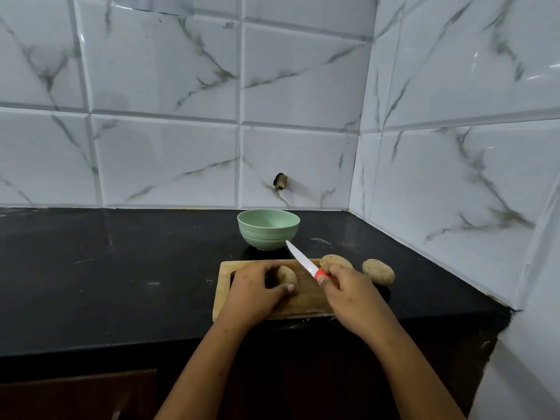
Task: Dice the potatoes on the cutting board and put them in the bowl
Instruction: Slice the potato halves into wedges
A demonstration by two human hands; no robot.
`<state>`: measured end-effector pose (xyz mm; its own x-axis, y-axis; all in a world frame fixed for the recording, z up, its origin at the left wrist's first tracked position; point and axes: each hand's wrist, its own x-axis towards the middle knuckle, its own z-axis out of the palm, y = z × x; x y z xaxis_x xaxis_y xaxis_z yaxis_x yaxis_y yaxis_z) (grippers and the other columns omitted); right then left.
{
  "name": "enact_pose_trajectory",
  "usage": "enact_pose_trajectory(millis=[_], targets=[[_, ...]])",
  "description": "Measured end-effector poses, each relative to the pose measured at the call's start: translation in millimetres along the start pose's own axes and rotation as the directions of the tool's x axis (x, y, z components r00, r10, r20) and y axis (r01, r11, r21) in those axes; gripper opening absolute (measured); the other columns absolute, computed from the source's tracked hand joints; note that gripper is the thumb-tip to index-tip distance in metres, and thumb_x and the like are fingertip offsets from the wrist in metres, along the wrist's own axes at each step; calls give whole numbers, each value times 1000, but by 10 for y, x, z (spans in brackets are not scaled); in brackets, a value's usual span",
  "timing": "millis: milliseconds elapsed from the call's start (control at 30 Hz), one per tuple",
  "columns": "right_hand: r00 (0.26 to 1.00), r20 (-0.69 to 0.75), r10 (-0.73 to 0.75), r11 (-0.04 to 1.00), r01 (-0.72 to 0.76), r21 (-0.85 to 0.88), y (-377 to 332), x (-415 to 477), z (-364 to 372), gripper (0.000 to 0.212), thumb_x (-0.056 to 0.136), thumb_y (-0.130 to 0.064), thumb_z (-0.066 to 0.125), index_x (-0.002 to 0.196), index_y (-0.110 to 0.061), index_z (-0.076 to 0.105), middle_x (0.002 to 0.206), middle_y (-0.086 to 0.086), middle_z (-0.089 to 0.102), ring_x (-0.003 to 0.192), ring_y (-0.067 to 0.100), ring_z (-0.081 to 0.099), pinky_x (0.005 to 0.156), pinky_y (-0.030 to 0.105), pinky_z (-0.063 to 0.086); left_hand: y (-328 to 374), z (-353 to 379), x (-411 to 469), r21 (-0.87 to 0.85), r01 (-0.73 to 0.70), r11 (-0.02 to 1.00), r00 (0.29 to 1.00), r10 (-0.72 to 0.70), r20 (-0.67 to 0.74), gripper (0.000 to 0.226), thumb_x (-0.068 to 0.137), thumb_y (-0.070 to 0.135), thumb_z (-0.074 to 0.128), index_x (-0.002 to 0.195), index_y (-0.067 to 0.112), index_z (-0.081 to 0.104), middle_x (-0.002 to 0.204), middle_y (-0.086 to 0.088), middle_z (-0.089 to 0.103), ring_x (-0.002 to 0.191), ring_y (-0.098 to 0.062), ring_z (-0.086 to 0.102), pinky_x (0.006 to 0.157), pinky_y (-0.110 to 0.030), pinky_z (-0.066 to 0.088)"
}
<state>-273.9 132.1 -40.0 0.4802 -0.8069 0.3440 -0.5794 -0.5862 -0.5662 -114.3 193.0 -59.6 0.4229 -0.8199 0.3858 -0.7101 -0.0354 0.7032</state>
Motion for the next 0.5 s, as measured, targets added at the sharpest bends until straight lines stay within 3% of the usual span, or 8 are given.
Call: enact_pose_trajectory(millis=[200, 400, 500], targets=[[998, 10, -68, 989, 69, -135, -88, -217, -1, 34, 101, -33, 39, 132, -33, 54, 90, -14, 59, 80, 6, 57, 69, 27, 52, 5, -27, 3, -25, -36, 999, 999, 37, 34, 37, 83, 26, 71, 120, 31, 63, 101, 19, 63, 101, 1, 55, 78, -6, 37], [994, 1, -106, 956, 102, -274, -128, -236, -10, 40, 102, -34, 34, 141, -38, 42, 114, -9, 63, 96, 8, 57, 69, 24, 48, 27, -40, 9, -13, -43, 999, 998, 43, 46, 24, 85, 24, 69, 109, 22, 68, 99, 12, 67, 99, -3, 58, 77, -7, 39], [995, 9, -100, 950, 98, -295, -112, -220, -36, 39, 102, -36, 34, 140, -41, 41, 113, -11, 62, 85, 6, 54, 61, 22, 44, 23, -41, 12, -21, -30, 999, 998, 31, 52, 23, 84, 24, 70, 107, 25, 68, 95, 17, 63, 94, 3, 54, 75, -4, 38]])
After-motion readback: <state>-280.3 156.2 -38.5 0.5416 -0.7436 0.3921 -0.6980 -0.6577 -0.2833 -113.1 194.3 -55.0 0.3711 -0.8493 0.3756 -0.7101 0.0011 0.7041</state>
